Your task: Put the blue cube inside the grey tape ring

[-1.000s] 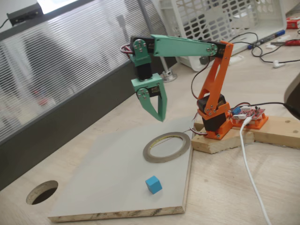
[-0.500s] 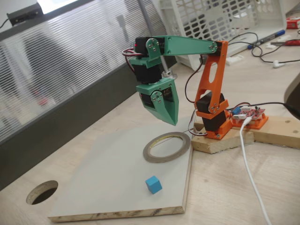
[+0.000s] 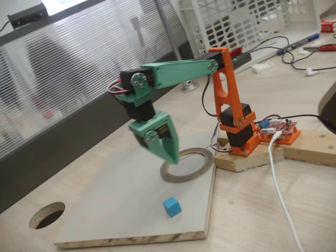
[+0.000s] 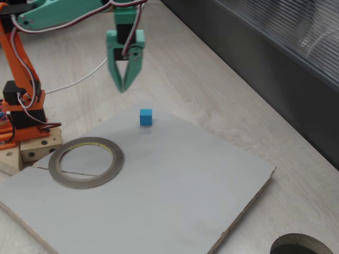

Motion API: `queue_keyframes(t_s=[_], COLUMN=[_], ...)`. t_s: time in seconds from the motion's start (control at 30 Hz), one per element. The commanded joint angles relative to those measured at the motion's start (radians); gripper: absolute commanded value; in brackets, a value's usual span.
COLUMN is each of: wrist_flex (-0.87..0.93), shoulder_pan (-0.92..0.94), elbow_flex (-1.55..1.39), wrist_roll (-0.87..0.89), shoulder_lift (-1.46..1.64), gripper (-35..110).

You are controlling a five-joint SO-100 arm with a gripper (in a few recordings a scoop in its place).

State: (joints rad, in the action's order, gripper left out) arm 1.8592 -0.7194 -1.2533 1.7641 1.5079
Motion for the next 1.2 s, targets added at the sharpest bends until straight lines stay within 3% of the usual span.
queue_keyframes(t_s=[0.0, 1.17], wrist_flex=[0.026, 0.028], shoulder_pan=[-0.031, -0.029], elbow_flex=[0.137, 0.164], wrist_roll=[0.011, 0.011], shoulder_lift=[-0.107, -0.120], gripper=[1, 6])
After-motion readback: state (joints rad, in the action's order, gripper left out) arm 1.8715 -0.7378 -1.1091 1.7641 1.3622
